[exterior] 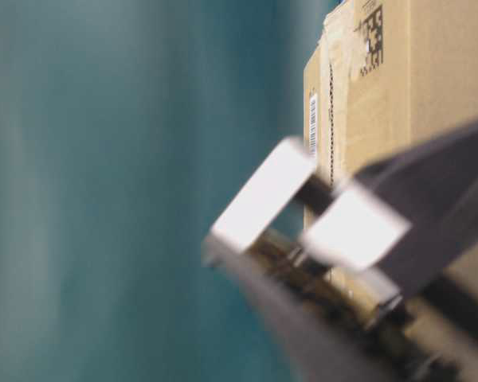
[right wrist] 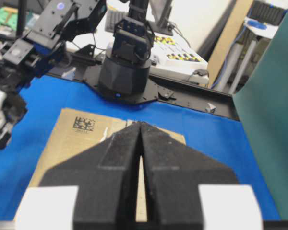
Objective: Apply tape along the seams of the closed cardboard box to seal it securely.
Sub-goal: 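Move the left gripper down toward the brown tape roll's loose strip, then grasp the loose end of the tape strip with the left gripper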
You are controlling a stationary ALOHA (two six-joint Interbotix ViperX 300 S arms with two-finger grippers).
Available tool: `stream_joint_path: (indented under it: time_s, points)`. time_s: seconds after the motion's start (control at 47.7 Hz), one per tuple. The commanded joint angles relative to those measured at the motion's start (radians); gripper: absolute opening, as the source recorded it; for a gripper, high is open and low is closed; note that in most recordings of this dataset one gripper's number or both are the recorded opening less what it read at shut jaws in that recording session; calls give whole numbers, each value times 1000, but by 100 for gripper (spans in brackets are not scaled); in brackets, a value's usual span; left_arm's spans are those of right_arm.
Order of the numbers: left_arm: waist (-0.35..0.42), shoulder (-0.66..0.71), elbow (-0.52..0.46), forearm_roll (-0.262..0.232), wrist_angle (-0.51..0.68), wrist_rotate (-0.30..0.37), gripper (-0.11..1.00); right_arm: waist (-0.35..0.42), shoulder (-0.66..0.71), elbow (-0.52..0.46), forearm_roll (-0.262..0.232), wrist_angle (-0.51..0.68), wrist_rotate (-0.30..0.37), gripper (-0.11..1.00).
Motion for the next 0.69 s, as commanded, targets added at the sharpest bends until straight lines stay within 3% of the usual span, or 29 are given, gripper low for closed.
stream_joint_path:
  time_s: [0.0, 0.168, 0.42, 0.482, 0.671]
  points:
    - [0, 18, -44, -2, -31, 57, 60, -2, 8, -20, -15, -2, 2, 0]
    - [11, 60, -91, -3, -38, 77, 59, -2, 9, -18, -28, 11, 2, 0]
    - [40, 60, -84, -3, -21, 86, 54, 2, 28, -14, -28, 34, 2, 0]
    - [38, 60, -86, -5, 0, 89, 47, 2, 37, -12, -29, 34, 2, 0]
    - [17, 61, -92, -5, 23, 78, 3, 2, 41, -12, -35, 34, 2, 0]
